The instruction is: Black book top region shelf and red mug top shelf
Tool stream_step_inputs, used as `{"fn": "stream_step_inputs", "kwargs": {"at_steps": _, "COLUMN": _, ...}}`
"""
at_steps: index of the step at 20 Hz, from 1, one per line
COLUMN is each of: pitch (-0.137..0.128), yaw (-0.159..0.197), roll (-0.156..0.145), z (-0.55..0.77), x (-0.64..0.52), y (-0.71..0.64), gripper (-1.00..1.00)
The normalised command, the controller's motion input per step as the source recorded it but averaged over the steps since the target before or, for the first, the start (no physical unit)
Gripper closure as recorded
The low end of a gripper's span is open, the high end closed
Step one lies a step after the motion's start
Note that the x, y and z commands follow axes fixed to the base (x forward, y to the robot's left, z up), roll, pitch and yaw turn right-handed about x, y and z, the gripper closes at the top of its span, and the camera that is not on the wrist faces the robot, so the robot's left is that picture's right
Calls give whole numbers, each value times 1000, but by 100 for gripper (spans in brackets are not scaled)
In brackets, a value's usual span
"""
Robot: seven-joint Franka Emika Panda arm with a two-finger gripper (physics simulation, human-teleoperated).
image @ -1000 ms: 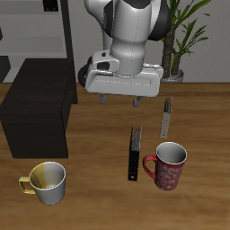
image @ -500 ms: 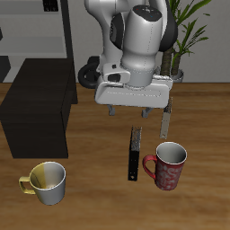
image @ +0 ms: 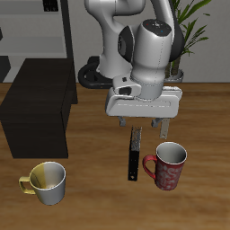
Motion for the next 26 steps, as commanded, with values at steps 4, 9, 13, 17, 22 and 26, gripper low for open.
{"fn": "stream_step_inputs", "kwargs": {"at_steps": 4, "pitch": 10, "yaw": -21, "roll": 14, "z": -255, "x": -1, "y": 30, "gripper": -100}}
{"fn": "stream_step_inputs", "kwargs": {"at_steps": 9, "pitch": 13, "yaw": -5, "roll": 16, "z": -246, "x": -35, "y": 7, "gripper": -100}}
{"fn": "stream_step_inputs", "kwargs": {"at_steps": 13, "pitch": 23, "yaw": 3, "roll": 4, "z": -202, "x": -15, "y": 17, "gripper": -100}}
{"fn": "stream_step_inputs", "kwargs": {"at_steps": 17, "pitch": -10, "yaw": -23, "roll": 8, "z": -170, "x": -39, "y": -28, "gripper": -100}}
{"fn": "stream_step_inputs", "kwargs": {"at_steps": 22, "pitch": -6, "yaw": -11, "roll": 18, "z": -185, "x": 15, "y": -99, "gripper": -100}}
{"fn": "stream_step_inputs", "kwargs": {"at_steps": 26, "pitch": 26, "yaw": -3, "roll": 16, "z": -210, "x": 6, "y": -47, "gripper": -100}}
